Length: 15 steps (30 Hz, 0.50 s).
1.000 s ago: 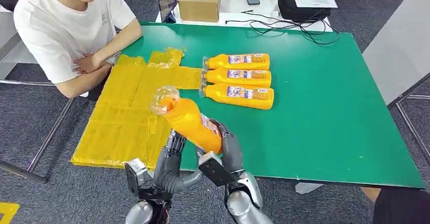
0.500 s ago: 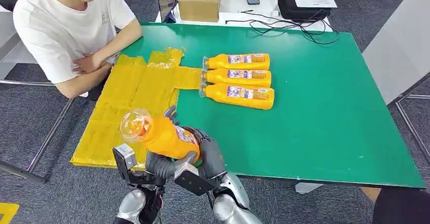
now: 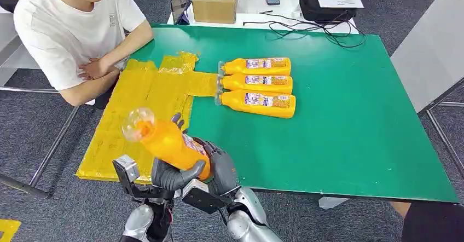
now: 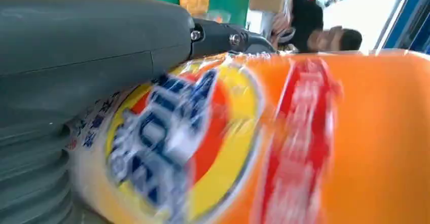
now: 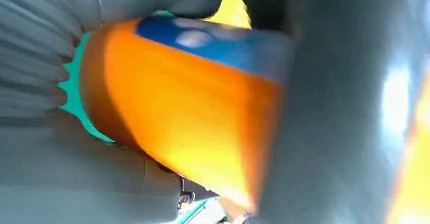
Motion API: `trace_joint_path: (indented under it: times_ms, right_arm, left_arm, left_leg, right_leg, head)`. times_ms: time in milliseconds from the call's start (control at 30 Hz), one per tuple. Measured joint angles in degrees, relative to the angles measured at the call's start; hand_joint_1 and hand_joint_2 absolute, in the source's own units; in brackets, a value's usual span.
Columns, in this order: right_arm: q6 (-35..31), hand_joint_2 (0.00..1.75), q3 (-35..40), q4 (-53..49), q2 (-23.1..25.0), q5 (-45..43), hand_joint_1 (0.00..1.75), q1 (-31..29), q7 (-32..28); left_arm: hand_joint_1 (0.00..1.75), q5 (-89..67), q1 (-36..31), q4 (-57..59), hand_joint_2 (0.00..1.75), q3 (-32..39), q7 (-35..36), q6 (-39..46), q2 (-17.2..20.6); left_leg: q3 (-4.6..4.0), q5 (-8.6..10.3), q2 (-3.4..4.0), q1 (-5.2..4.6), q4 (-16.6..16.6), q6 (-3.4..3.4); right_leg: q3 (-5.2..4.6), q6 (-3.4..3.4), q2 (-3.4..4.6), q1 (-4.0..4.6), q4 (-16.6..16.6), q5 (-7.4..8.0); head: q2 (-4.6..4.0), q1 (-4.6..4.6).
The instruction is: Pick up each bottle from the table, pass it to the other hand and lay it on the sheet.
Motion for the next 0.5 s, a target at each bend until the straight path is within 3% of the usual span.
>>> trace_joint_path:
  times_ms: [33,67,267,500]
  right_arm:
    - [-0.3,1.75,0.6,0.7,0.0,-0.1,0.0,-0.1,0.0]
    - [-0.5,0.0,1.0,1.3,0.0,-0.2,0.0,-0.2,0.0]
    - [-4.6,0.0,1.7,3.2,-0.1,-0.2,0.0,-0.3,0.4]
    - [-14.2,0.0,1.0,3.4,-0.6,2.2,0.0,1.9,-1.5]
  left_arm:
    - [1.75,0.1,-0.1,-0.2,1.75,0.1,0.0,0.4,0.0]
    - [1.75,0.2,-0.4,-0.6,1.75,0.1,0.0,0.8,-0.1]
    - [1.75,-0.7,-1.7,-1.1,1.75,0.5,-0.3,3.0,-0.2]
    - [1.75,-7.2,-4.7,1.3,1.75,0.2,5.0,9.0,0.3]
  left_leg:
    - [0.0,0.0,0.0,0.0,0.0,0.0]
    - [-0.02,0.0,0.0,0.0,0.0,0.0]
    - [-0.01,0.0,-0.01,0.0,0.0,0.0]
    - [-0.04,0.0,-0.01,0.0,0.0,0.0]
  right_leg:
    - [0.0,0.0,-0.01,0.0,0.0,0.0]
    - [-0.01,0.0,-0.02,0.0,0.0,0.0]
    - [0.0,0.0,-0.01,0.0,0.0,0.0]
    - [-0.01,0.0,0.0,0.0,0.0,0.0]
  head:
    - [0.0,-0.02]
    - [0.0,0.0]
    - [0.0,0.0]
    - [0.0,0.0]
